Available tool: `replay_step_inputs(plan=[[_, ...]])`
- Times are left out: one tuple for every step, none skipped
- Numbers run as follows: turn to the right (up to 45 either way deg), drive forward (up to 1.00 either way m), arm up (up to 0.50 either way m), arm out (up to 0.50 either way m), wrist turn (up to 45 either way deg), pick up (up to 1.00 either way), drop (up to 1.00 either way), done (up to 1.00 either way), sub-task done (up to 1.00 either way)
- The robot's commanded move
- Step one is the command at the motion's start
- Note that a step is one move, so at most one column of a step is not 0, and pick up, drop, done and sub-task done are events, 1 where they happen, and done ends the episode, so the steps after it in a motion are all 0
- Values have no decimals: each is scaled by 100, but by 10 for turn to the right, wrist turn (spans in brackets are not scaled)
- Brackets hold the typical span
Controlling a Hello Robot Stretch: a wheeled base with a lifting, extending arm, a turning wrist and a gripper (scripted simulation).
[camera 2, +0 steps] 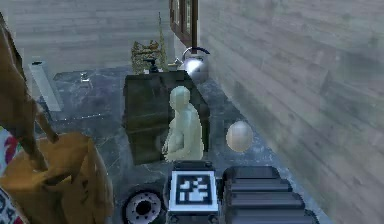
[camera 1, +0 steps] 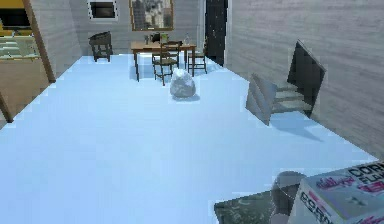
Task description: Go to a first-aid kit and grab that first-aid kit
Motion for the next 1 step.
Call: replay_step_inputs(plan=[[0,0,0,18,0,0,0,0,0]])
